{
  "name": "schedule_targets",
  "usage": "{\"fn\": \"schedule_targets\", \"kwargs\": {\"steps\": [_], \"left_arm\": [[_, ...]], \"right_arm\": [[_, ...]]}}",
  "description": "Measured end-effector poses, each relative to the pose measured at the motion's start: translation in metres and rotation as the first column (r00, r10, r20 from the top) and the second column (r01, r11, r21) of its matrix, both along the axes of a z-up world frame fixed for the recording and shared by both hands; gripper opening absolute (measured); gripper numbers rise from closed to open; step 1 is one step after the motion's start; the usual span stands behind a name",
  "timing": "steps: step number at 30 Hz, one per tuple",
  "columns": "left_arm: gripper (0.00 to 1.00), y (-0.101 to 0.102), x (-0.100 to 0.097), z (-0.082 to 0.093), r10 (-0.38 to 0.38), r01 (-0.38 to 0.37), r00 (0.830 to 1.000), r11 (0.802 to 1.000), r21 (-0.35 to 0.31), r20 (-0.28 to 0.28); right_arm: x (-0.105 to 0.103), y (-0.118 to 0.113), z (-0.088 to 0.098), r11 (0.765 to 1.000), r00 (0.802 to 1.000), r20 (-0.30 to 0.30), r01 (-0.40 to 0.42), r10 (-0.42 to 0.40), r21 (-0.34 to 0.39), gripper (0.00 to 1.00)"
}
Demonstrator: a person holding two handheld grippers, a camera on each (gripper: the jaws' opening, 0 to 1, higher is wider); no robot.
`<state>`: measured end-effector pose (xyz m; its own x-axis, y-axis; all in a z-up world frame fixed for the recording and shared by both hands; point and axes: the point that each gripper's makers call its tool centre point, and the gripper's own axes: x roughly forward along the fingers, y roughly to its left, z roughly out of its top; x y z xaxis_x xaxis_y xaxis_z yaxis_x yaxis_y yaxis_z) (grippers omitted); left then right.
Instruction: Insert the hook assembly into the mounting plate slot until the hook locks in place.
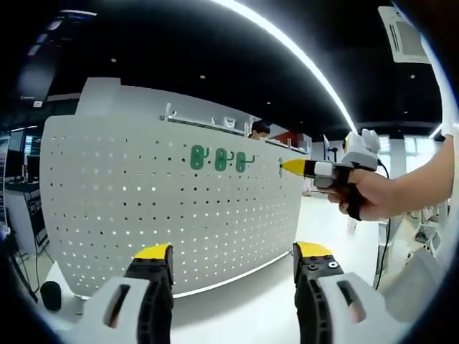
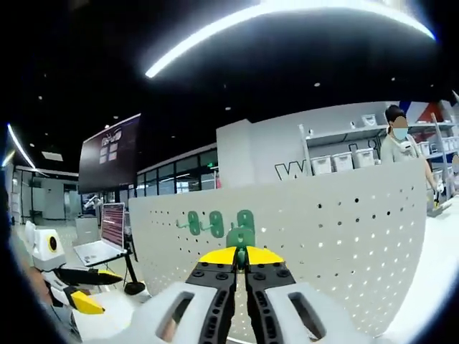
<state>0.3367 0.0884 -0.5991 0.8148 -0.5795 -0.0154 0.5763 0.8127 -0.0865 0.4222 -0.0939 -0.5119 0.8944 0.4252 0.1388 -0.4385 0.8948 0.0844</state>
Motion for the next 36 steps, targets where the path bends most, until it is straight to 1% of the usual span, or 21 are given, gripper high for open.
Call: {"fn": "schedule_targets", "kwargs": {"steps": [3,11,19,25,27,29,36], "left_arm": [[0.71,0.003,-0.002,0.000,0.003,-0.003,1.000,1.000,0.011,0.003],[0.72,0.015,-0.007,-0.001,0.026,-0.026,1.000,1.000,0.009,0.004],[0.72,0.024,-0.016,-0.004,0.043,-0.043,0.999,0.999,0.016,0.003],[0.72,0.030,-0.021,-0.007,0.060,-0.060,0.998,0.998,0.026,0.000],[0.72,0.032,-0.021,-0.007,0.067,-0.067,0.998,0.997,0.023,-0.003],[0.72,0.035,-0.021,-0.006,0.079,-0.079,0.997,0.997,0.022,0.002],[0.71,0.042,-0.024,-0.002,0.100,-0.100,0.995,0.995,0.029,0.013]], "right_arm": [[0.005,-0.006,-0.001,1.000,1.000,-0.003,0.023,-0.023,-0.004,0.01],[0.015,-0.020,0.003,0.998,0.998,0.000,0.059,-0.059,-0.008,0.01],[0.026,-0.030,0.011,0.995,0.995,0.020,0.100,-0.099,-0.026,0.01],[0.035,-0.028,0.016,0.993,0.993,0.032,0.116,-0.115,-0.030,0.01],[0.037,-0.027,0.020,0.989,0.990,0.052,0.138,-0.135,-0.055,0.01],[0.040,-0.024,0.021,0.989,0.989,0.055,0.138,-0.135,-0.047,0.01],[0.052,-0.020,0.020,0.982,0.984,0.061,0.174,-0.170,-0.075,0.01]]}}
